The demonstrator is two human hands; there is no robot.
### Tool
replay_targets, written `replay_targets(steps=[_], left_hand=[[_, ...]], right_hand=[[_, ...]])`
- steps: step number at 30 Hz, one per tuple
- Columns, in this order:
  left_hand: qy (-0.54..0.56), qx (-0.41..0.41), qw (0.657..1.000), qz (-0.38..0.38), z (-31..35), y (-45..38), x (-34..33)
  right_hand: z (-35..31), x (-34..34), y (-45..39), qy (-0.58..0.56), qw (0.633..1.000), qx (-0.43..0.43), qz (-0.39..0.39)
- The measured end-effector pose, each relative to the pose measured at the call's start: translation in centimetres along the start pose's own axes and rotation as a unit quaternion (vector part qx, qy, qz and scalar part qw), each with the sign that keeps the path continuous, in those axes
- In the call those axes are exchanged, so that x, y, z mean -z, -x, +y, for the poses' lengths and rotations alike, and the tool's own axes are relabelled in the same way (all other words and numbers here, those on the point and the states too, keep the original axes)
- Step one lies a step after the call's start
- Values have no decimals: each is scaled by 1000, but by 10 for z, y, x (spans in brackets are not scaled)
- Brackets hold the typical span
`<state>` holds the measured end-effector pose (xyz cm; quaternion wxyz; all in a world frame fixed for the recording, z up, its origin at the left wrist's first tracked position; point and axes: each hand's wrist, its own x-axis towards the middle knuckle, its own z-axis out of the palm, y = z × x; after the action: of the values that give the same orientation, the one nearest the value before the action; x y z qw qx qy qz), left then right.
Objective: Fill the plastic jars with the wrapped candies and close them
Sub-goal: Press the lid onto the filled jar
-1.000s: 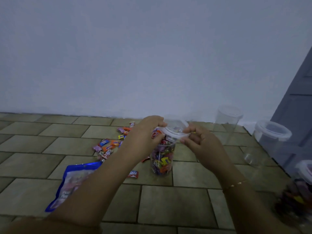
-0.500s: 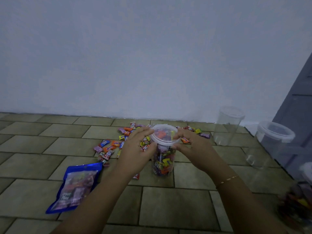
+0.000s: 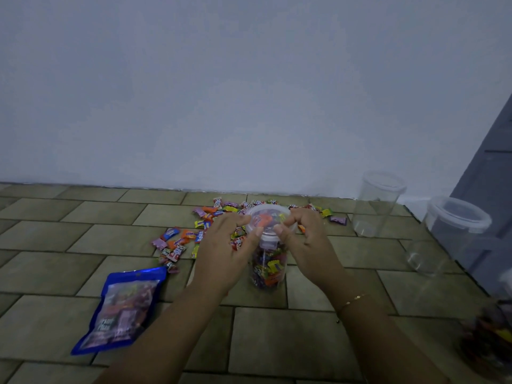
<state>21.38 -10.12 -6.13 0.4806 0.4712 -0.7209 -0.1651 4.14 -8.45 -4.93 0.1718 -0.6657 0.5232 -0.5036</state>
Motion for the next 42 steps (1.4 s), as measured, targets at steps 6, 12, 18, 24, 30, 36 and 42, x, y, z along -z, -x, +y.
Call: replay_targets(steps=[6, 12, 18, 24, 30, 36, 42], left_hand=[[1, -16, 1000, -23, -10, -7, -6], [86, 39, 992, -82, -16, -8, -9], [151, 36, 985, -74, -20, -3, -18], [161, 38, 984, -64, -20, -2, -18], [163, 29, 985, -41, -20, -1, -20], [136, 23, 990, -32, -17, 0, -18], [62, 35, 996, -50, -11, -3, -12]], right_hand=[[8, -15, 5, -157, 986, -54, -13], [16, -23, 12, -182, 982, -45, -1], [22, -29, 16, -167, 985, -16, 37], [23, -32, 17, -148, 987, -8, 55], [22, -32, 18, -152, 987, -9, 59], [23, -32, 19, -114, 992, -11, 58], [16, -23, 22, -125, 991, -30, 24]])
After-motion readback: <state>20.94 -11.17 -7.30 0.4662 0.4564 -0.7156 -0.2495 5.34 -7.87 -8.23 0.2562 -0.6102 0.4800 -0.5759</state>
